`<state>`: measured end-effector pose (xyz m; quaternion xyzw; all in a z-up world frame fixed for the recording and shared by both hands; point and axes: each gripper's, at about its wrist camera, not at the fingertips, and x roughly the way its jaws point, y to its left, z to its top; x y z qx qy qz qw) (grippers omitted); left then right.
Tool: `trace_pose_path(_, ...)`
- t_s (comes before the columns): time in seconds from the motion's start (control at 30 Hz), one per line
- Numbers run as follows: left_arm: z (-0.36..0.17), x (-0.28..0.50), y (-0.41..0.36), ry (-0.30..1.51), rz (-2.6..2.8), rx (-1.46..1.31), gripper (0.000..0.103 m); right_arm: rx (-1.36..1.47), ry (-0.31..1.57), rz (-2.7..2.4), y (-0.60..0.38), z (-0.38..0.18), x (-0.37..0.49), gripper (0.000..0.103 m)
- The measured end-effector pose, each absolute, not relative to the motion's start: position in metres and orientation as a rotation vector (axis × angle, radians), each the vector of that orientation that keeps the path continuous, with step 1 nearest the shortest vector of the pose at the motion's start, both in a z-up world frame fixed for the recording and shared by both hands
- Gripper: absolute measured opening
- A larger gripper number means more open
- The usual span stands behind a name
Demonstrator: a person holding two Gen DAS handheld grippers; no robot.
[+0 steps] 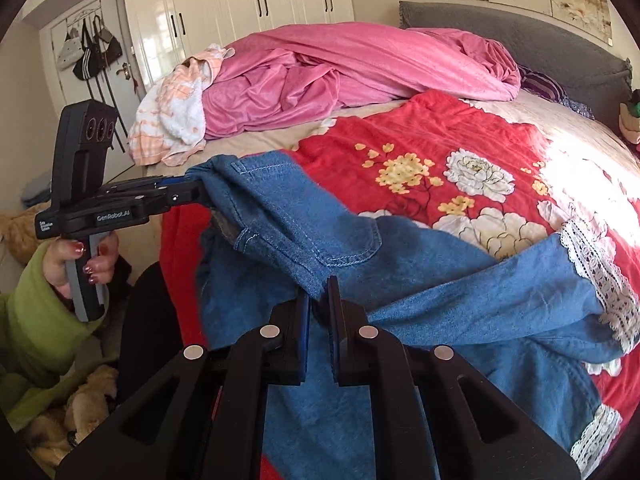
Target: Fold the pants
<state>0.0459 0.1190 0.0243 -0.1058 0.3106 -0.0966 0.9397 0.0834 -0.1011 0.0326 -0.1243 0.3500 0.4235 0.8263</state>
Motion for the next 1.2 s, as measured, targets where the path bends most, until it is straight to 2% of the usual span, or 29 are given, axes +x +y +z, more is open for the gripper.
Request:
trace_pose_path(0.37, 0.001, 0.024, 0.128, 0.690, -0.159, -0.244, 0.031, -0.310, 0.806, 0.927, -0.086, 0.005, 0.043, 0.008)
trace_pose_path(0.5, -0.003, 0.018, 0.133, 0.704, -0.141, -0.255, 0.035, -0.304, 0.859, 0.933, -0.079, -0.011, 0.039, 0.011)
trace_pose_path(0.57, -0.004, 0.015, 0.137, 0.719, -0.133, -0.258, 0.044, -0.312, 0.879, 0.934, -0.076, -0.018, 0.038, 0.011)
trace_pose_path(0.77, 0.000, -0.003, 0.144, 0.741, -0.110, -0.246, 0.050, -0.313, 0.901, 0.944, -0.073, -0.022, 0.038, 0.012)
trace_pose_path(0.97, 0.022, -0.018, 0.154, 0.692, -0.063, -0.270, 0.051, -0.290, 0.927, 0.941, -0.075, -0.029, 0.041, 0.014)
trace_pose_path(1.2, 0.047, 0.010, 0.103, 0.676, -0.184, -0.204, 0.048, -0.275, 0.933, 0.977, -0.074, -0.032, 0.036, 0.023)
